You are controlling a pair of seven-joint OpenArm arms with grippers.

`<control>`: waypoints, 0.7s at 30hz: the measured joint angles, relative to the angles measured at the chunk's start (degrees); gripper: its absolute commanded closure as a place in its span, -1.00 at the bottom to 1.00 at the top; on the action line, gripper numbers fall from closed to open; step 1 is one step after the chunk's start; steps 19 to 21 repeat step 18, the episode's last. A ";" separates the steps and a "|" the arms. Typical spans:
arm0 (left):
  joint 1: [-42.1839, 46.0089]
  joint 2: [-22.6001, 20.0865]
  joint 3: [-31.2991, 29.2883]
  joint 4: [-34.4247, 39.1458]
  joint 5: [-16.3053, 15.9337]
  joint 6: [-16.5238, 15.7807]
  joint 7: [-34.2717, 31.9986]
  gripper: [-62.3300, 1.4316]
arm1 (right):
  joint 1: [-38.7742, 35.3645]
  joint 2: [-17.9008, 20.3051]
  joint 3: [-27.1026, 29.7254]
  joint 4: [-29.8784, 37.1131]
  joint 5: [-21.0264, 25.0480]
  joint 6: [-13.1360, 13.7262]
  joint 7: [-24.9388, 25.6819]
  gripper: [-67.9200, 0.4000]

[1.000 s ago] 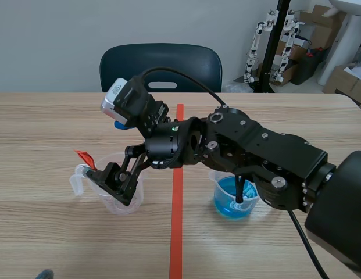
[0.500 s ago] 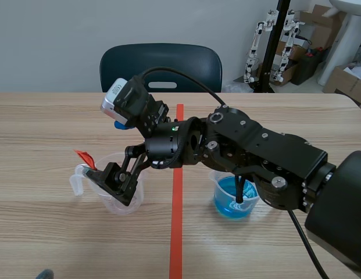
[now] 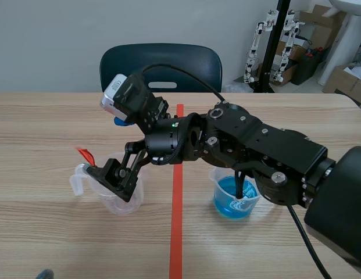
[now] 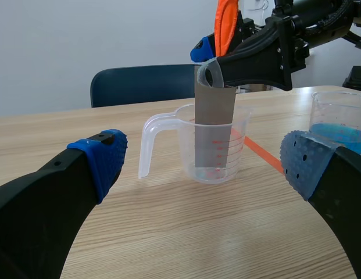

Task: Do the redox reaction experiment. put the plate into the left beaker

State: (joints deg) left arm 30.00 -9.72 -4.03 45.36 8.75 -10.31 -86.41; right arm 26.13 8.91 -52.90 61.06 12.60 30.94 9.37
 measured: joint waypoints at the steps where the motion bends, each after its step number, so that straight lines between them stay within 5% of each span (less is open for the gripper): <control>1: 0.00 0.00 0.00 0.00 0.00 0.00 0.00 -0.78 | 0.35 0.00 0.00 0.00 0.00 -0.04 0.02 -1.00; 21: 0.00 0.00 0.00 0.00 0.00 0.00 0.00 -0.78 | 0.94 0.00 0.00 0.00 0.02 0.09 -0.46 -1.00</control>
